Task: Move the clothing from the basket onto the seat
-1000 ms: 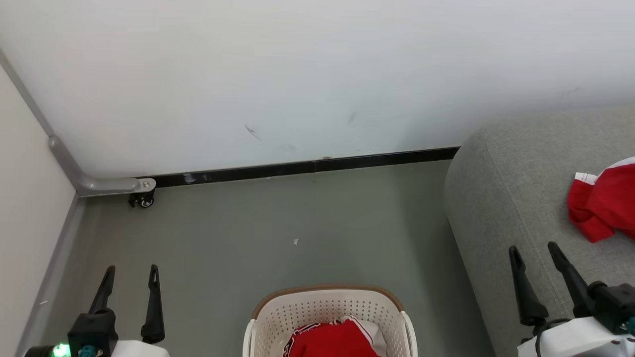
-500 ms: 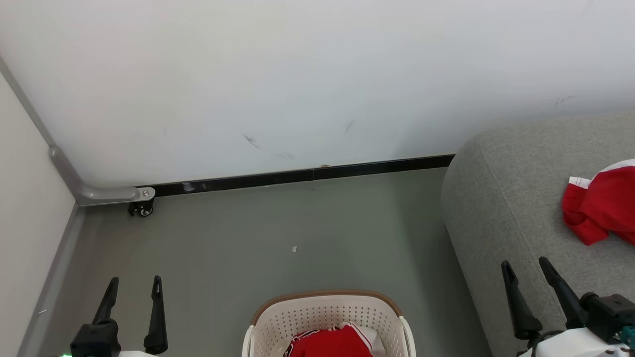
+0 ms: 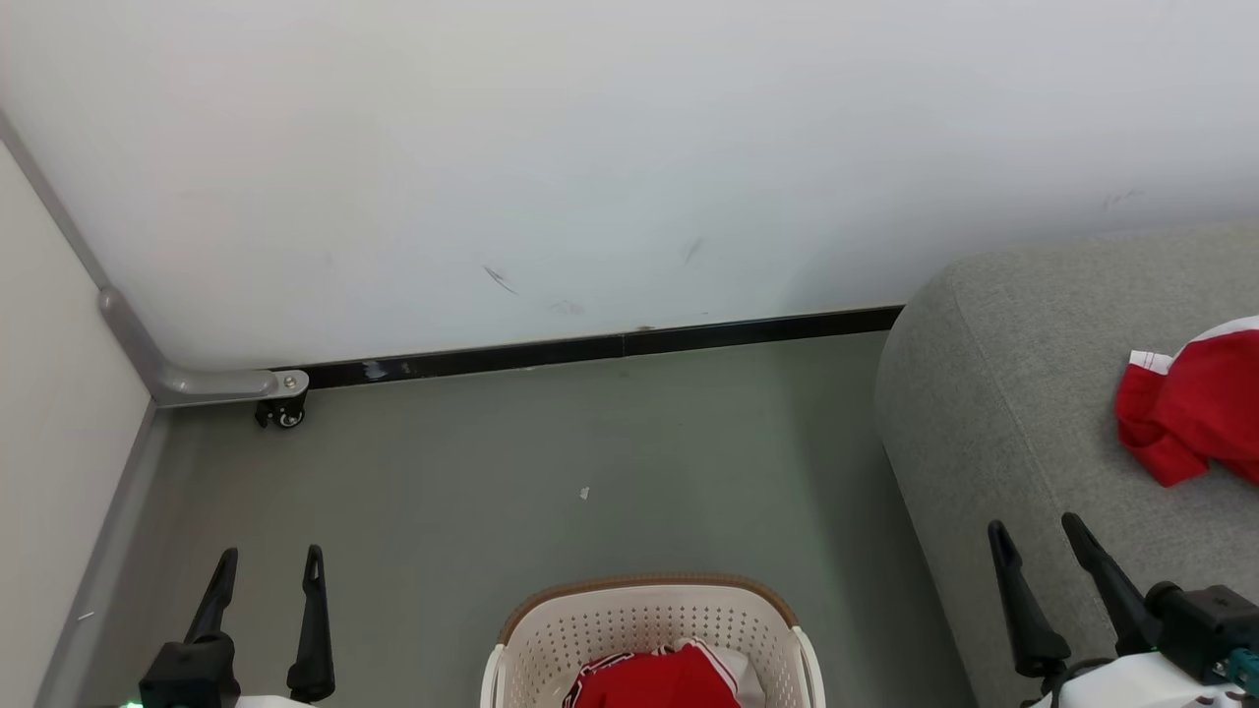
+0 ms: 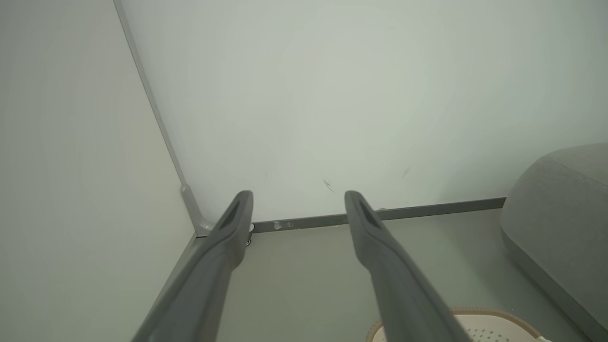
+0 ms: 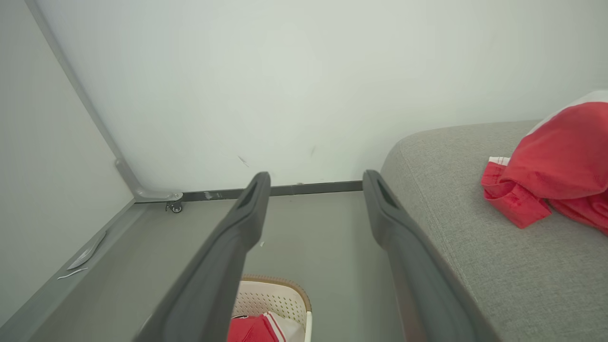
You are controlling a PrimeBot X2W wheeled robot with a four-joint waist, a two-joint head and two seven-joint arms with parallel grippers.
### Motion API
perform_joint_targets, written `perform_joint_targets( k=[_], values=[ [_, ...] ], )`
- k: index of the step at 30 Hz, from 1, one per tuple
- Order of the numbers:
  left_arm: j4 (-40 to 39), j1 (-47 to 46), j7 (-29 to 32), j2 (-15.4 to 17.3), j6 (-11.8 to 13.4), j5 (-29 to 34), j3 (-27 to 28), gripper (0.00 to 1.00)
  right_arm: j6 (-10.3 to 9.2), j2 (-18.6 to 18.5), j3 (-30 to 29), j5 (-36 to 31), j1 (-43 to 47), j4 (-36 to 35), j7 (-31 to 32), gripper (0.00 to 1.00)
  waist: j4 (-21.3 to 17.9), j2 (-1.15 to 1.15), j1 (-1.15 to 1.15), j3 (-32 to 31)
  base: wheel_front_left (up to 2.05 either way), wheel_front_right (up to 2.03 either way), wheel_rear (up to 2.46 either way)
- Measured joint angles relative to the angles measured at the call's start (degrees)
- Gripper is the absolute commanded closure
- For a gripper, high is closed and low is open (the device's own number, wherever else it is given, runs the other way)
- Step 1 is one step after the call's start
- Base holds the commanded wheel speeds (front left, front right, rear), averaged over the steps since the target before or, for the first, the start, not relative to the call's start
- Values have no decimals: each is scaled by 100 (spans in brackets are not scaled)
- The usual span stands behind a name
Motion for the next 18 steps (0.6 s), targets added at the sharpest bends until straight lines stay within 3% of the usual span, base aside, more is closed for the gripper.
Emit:
perform_joint_targets(
  k=[10,18],
  values=[
    [-71,6,0,-9,-7,1,0,0,0,1,9,1,98,-36,26,0,7,0,0,82,0,0,0],
    [-90,-21,1,88,-166,113,-162,0,0,1,60,-57,70,-170,25,0,0,0,0,173,0,0,0]
  ],
)
